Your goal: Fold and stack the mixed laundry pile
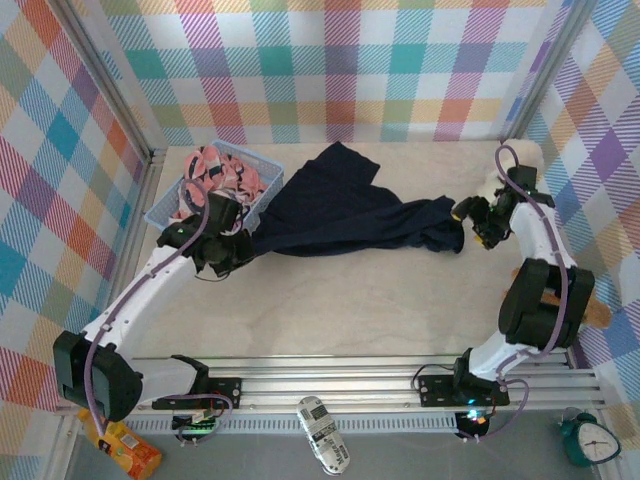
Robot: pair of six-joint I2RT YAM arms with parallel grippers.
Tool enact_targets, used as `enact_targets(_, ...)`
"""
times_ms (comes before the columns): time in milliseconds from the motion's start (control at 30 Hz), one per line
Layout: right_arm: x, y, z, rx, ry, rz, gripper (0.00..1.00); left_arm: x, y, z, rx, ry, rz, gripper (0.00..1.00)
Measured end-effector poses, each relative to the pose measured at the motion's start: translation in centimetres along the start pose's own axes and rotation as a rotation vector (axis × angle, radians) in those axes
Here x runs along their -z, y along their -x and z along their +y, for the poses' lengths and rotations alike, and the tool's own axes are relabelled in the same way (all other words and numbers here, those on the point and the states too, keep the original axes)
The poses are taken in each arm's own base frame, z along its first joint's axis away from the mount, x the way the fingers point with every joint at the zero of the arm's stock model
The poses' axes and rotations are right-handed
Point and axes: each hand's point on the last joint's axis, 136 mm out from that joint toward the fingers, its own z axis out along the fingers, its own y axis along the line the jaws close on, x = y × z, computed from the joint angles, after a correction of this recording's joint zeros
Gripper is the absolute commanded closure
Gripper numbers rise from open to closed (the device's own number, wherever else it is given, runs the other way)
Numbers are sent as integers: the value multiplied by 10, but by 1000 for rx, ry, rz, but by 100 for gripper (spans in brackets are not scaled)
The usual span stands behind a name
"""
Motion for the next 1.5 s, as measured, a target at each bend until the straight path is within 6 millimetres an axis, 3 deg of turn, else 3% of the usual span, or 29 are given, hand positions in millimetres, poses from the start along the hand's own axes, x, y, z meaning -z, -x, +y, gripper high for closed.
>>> enact_targets(167, -30, 24, 34, 52, 19, 25, 29, -24, -10, 4, 6, 50, 92, 100)
enact_targets(267, -48, 33, 61, 97, 36, 33, 31, -27, -11, 5, 7, 56, 97, 100)
enact_targets(367, -66, 38, 75, 107, 30, 39, 34, -26, -11, 6, 7, 59, 95, 100)
enact_targets(500, -89, 52, 76, 91, -2, 38, 38, -25, -10, 6, 11, 59, 89, 100)
enact_targets(700, -118, 73, 60, 64, -102, 25, 42, -21, -13, 11, 36, 59, 71, 100)
enact_targets(867, -125, 70, 48, 47, -155, 42, 74, -21, -17, 17, 62, 70, 69, 100)
enact_targets(967, -124, 70, 47, 44, -166, 42, 100, -21, -17, 18, 68, 71, 68, 100)
enact_targets(1233, -105, 69, 52, 78, -175, 24, 100, -23, -14, 18, 72, 79, 62, 100)
enact_targets(1333, -68, 52, 49, 107, -175, 7, 100, -23, -11, 17, 79, 82, 49, 100)
enact_targets(1500, 30, 9, 57, 173, -96, -57, 100, -13, 2, 3, 90, 40, 15, 100)
